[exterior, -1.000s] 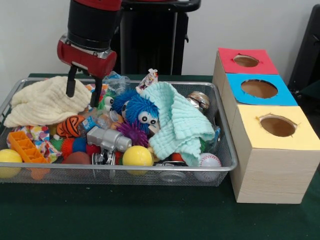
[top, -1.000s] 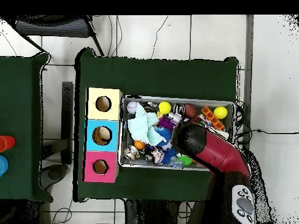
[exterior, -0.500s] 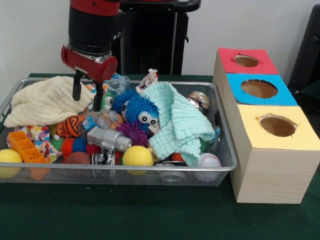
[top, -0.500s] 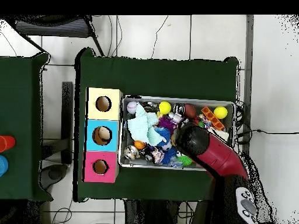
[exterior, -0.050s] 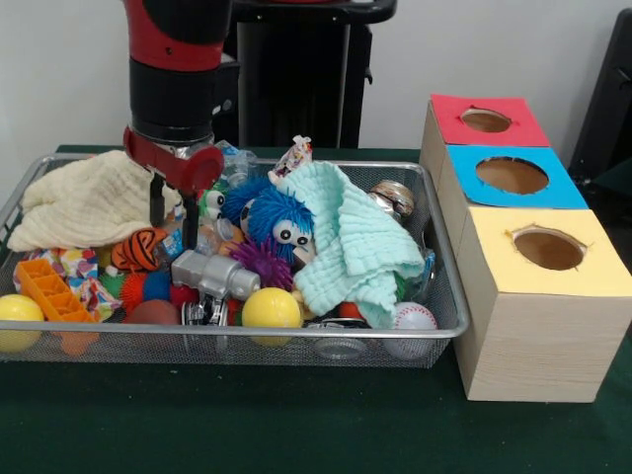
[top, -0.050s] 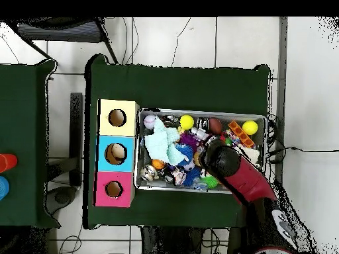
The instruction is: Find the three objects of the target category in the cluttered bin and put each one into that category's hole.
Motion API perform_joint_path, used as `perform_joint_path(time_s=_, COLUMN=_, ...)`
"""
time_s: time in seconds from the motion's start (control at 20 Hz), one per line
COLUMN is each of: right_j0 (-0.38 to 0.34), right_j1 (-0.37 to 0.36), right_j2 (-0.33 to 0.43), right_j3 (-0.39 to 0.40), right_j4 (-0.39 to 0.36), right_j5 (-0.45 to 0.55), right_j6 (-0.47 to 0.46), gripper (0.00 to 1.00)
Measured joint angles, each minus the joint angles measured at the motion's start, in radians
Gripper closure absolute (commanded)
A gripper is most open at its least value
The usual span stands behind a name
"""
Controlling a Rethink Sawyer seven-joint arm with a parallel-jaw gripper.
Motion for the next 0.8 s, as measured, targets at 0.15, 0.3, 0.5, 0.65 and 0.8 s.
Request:
perform_joint_path(time_s=0.15, right_j0=-0.002, right_j1=0.013, right_j2=0.011, right_j3=0.008, right_j4=0.011, right_j5=-0.001, right_j6=0.004, gripper=0.00)
perform_joint_path(time_s=0.3, right_j0=0.018, right_j1=0.013, right_j2=0.007, right_j3=0.012, right_j4=0.025, right_j5=0.004, right_j6=0.004, gripper=0.00)
perform_joint_path(time_s=0.5, right_j0=0.055, right_j1=0.008, right_j2=-0.008, right_j3=0.012, right_j4=0.040, right_j5=0.035, right_j6=0.004, gripper=0.00)
perform_joint_path(time_s=0.65, right_j0=0.089, right_j1=0.007, right_j2=-0.026, right_j3=0.012, right_j4=0.049, right_j5=0.079, right_j6=0.004, gripper=0.00)
perform_joint_path(time_s=0.8, right_j0=0.134, right_j1=0.010, right_j2=-0.061, right_j3=0.011, right_j4=0.050, right_j5=0.140, right_j6=0.004, gripper=0.00)
